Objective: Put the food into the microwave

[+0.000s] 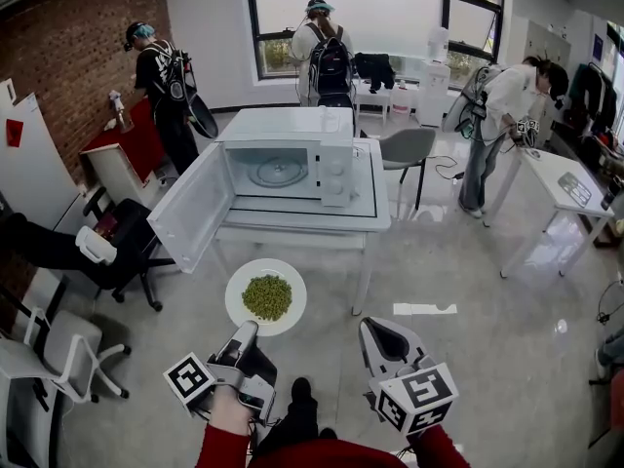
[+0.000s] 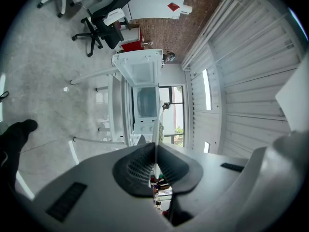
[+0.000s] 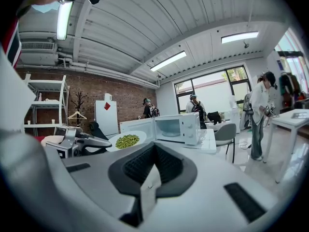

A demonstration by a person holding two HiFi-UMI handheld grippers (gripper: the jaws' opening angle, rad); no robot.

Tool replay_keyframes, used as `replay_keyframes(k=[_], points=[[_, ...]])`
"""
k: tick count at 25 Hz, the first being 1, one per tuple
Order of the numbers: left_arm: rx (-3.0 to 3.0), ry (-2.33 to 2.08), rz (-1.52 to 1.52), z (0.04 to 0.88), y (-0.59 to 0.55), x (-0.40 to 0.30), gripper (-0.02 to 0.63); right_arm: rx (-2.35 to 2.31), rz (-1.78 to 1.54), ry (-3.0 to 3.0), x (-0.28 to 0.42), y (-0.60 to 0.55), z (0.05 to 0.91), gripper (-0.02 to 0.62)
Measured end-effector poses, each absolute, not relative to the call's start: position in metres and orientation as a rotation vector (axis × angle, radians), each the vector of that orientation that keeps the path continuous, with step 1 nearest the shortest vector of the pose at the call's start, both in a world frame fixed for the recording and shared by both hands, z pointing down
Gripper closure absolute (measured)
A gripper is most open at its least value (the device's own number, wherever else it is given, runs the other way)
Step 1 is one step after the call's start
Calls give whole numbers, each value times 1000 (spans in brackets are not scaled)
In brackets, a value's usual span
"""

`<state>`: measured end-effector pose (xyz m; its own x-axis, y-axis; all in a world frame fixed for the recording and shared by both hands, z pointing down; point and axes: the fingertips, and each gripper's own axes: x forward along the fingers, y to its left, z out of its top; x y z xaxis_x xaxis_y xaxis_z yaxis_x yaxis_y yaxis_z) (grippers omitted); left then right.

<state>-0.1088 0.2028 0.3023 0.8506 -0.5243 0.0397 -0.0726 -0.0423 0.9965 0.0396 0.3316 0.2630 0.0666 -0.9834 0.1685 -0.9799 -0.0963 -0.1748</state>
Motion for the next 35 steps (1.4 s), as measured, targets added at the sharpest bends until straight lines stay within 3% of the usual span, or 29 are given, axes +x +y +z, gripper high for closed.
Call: replay_keyframes(k=[35], points=[[1534,-387,-306,293,-61,6,584,-2357,-557,2017,116,60,255,581]])
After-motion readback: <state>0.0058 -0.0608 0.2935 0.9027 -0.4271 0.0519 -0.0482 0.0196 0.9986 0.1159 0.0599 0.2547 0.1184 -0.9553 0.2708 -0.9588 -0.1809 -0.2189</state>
